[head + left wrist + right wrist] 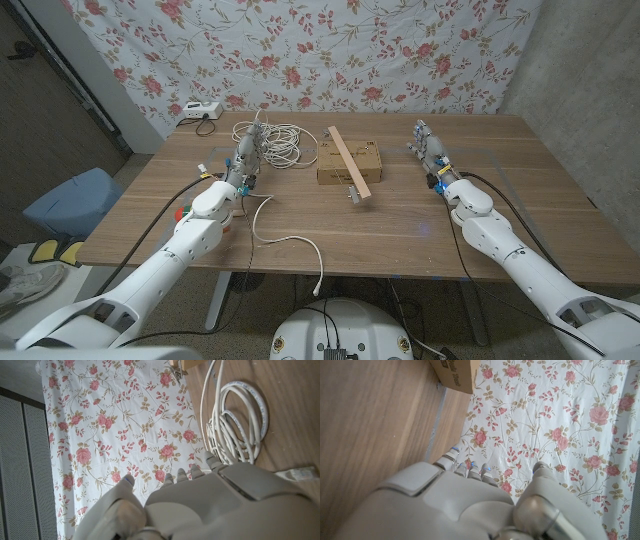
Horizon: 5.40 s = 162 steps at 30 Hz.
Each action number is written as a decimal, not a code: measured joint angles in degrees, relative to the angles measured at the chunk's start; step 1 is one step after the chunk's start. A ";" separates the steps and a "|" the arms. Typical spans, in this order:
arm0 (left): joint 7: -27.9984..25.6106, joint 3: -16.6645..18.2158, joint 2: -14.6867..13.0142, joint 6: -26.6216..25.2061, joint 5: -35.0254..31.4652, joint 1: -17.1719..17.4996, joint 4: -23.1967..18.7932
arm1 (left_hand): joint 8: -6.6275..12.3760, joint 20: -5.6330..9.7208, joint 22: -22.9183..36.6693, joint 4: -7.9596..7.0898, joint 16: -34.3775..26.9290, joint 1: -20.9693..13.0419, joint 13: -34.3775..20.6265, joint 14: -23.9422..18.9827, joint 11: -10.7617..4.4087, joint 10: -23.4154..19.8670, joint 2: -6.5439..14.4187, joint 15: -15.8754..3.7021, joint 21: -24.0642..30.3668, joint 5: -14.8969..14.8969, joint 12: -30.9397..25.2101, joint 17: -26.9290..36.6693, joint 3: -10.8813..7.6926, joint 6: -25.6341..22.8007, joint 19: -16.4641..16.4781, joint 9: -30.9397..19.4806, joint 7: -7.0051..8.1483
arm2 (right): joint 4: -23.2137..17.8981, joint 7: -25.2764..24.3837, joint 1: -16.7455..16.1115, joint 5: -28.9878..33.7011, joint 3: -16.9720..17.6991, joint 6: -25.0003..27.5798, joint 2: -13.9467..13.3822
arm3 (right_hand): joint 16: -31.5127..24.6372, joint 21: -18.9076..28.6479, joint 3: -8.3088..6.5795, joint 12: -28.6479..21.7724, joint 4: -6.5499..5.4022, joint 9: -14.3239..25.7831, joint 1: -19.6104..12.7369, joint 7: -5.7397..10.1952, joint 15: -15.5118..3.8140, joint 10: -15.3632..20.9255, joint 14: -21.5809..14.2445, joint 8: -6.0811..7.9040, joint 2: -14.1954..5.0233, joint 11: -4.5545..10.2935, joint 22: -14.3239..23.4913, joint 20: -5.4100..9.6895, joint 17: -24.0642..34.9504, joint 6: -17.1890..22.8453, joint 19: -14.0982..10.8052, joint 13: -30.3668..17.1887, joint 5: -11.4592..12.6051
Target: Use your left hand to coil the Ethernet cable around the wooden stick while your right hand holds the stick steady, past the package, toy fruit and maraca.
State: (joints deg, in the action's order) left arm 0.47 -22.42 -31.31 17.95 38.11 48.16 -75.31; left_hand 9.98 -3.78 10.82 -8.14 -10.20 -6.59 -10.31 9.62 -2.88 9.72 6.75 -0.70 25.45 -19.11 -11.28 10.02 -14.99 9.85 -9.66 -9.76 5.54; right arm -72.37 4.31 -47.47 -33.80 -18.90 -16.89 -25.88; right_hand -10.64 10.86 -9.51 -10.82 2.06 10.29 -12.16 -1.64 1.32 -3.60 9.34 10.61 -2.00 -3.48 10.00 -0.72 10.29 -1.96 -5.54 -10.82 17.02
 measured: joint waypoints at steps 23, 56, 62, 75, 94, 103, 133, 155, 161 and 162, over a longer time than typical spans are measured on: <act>-2.79 -7.94 -2.84 3.35 3.66 -5.36 3.03 | 0.23 0.00 -0.01 0.00 0.00 0.00 0.00 -0.01 0.01 -0.02 0.00 0.00 0.00 0.00 0.00 -0.01 0.00 0.00 0.01 0.01 -0.01 | -13.97 4.36 -4.71 14.69 9.71 14.79 0.00 | -2.43 1.36 0.33 -2.21 1.77 0.26 -1.52 -2.15 3.63 6.15 -8.63 1.10 1.40 -3.23 0.01 -3.89 0.26 4.05 -4.76 -0.42 -0.38; -1.95 -14.12 -3.32 4.88 5.77 -10.53 7.06 | 0.23 -0.20 -0.02 0.00 0.00 0.00 0.01 -0.01 0.02 -0.02 0.00 0.00 0.00 0.00 0.00 -0.02 0.00 0.00 -0.20 0.02 -0.02 | -33.39 18.98 -6.27 21.98 11.91 48.27 -9.51 | -7.05 6.81 -0.30 -6.43 4.45 0.79 -5.06 -6.55 4.40 20.93 -27.76 3.23 0.10 -6.74 0.55 -5.73 2.13 17.03 -22.93 -1.85 -3.49; -1.55 -14.33 -3.45 5.31 6.03 -10.63 7.25 | 0.23 -0.20 -0.02 0.00 0.00 -0.08 0.01 -0.01 0.02 -0.03 -0.09 0.00 0.00 0.00 0.00 -0.03 0.00 0.00 -0.20 0.02 -0.03 | -34.77 22.79 -4.54 21.88 10.61 53.06 -11.37 | -7.60 7.48 -0.54 -7.42 4.68 1.06 -5.73 -6.55 4.70 22.60 -30.35 3.23 0.17 -7.58 0.54 -5.92 2.12 18.28 -24.91 -2.12 -3.49; -1.44 -14.43 -3.92 5.75 6.42 -10.22 6.89 | 0.23 -0.20 -0.03 0.00 -0.23 -0.08 0.01 -0.01 0.02 -0.03 -0.08 0.00 0.00 0.00 0.01 -0.03 0.00 0.00 -0.19 0.02 -0.03 | -36.38 29.46 -1.05 21.34 7.58 59.84 -14.22 | -8.68 8.44 -0.37 -9.20 4.85 1.32 -6.18 -6.94 5.35 26.51 -34.81 4.03 0.47 -8.16 0.81 -6.69 2.65 22.16 -28.41 -2.65 -3.49; -2.24 -14.42 -4.51 5.95 6.70 -9.30 5.71 | 0.22 -0.20 -0.03 0.00 -0.23 -0.08 0.02 -0.01 0.32 0.28 -0.08 0.00 -0.24 0.01 0.01 -0.03 0.01 0.00 -0.19 0.02 -0.03 | -32.64 38.11 4.48 19.79 2.72 60.27 -15.12 | -8.20 8.66 0.19 -9.12 4.76 1.59 -6.32 -6.75 5.54 26.00 -35.18 3.12 0.31 -8.39 0.80 -6.79 3.44 22.52 -29.45 -2.91 -3.49; -2.99 -14.26 -4.77 6.02 6.82 -8.80 5.18 | 0.22 -0.20 -0.03 0.00 -0.23 -0.08 0.02 0.22 0.32 0.28 -0.08 0.22 -0.46 0.01 0.01 -0.03 0.01 0.00 -0.19 0.02 -0.03 | -29.07 40.70 7.92 19.63 -0.68 59.60 -14.07 | -7.54 8.66 0.21 -8.64 4.74 1.58 -6.32 -7.06 6.13 24.96 -33.76 2.31 0.31 -8.78 0.80 -6.55 3.44 21.39 -29.69 -2.91 -3.49; -3.98 -13.76 -5.11 6.24 7.22 -7.73 4.36 | 0.22 -0.20 0.25 0.01 -0.23 -0.08 -0.23 0.20 0.86 0.18 -0.08 0.62 -0.68 0.01 0.01 -0.03 0.00 0.00 -0.19 0.02 -0.44 | -19.38 49.15 18.18 23.22 -11.42 54.39 -9.32 | -7.09 9.32 0.99 -8.02 4.04 1.57 -5.83 -6.66 6.13 24.06 -33.77 1.66 0.30 -8.89 0.79 -6.58 3.72 20.56 -31.12 -3.18 -3.49; -2.13 -13.39 -4.54 6.90 8.24 -8.39 7.16 | 0.22 -0.20 0.24 0.01 -0.23 -0.07 -0.23 0.20 0.86 0.18 -0.08 0.61 -0.90 0.01 0.01 -0.04 0.01 -0.01 -0.19 0.02 -0.43 | -18.49 48.27 24.96 31.90 -20.73 59.27 -7.19 | -8.51 14.74 3.32 -8.73 4.16 1.85 -5.89 -6.77 3.16 26.36 -41.13 1.75 2.00 -7.92 2.37 -5.73 4.90 21.39 -41.64 -3.46 -2.16; -1.49 -13.30 -4.19 7.10 8.55 -8.79 8.27 | 0.22 -0.20 0.23 0.00 -0.23 -0.07 -0.23 0.20 1.30 0.14 -0.08 0.61 -0.90 0.01 0.01 -0.04 0.00 -0.01 -0.19 0.02 -0.43 | -21.11 45.75 26.00 35.92 -23.85 61.60 -7.21 | -10.50 17.80 3.10 -11.12 5.32 2.09 -9.45 -7.08 0.21 30.99 -47.60 2.13 2.34 -6.95 3.52 -4.52 5.75 24.30 -45.63 -3.98 -1.32; -1.40 -13.29 -4.16 7.10 8.58 -8.84 8.39 | 0.22 -0.20 0.24 0.00 -0.23 -0.08 -0.23 0.20 1.29 0.14 -0.08 0.61 -0.90 0.01 0.01 -0.04 0.00 0.00 -0.19 0.02 -0.44 | -21.24 45.55 26.07 36.30 -24.04 61.87 -7.21 | -10.80 18.23 3.24 -11.52 5.47 2.12 -9.83 -7.04 -0.02 31.59 -48.36 2.13 2.16 -6.76 3.69 -4.40 5.89 24.71 -46.18 -4.01 -1.28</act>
State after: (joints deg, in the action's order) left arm -0.93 -35.71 -35.47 25.06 46.69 39.32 -66.93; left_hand 10.20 -3.98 11.06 -8.14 -10.43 -6.67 -10.54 9.82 -1.59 9.86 6.67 -0.09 24.55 -19.10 -11.27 9.99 -14.99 9.84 -9.85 -9.73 5.11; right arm -93.60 49.86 -21.40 2.50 -42.95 44.97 -33.09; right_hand -21.44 29.09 -6.26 -22.34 7.52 12.41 -21.98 -8.68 1.30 27.99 -39.02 12.74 0.16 -10.24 13.69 -5.12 16.18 22.74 -51.72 -14.83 15.74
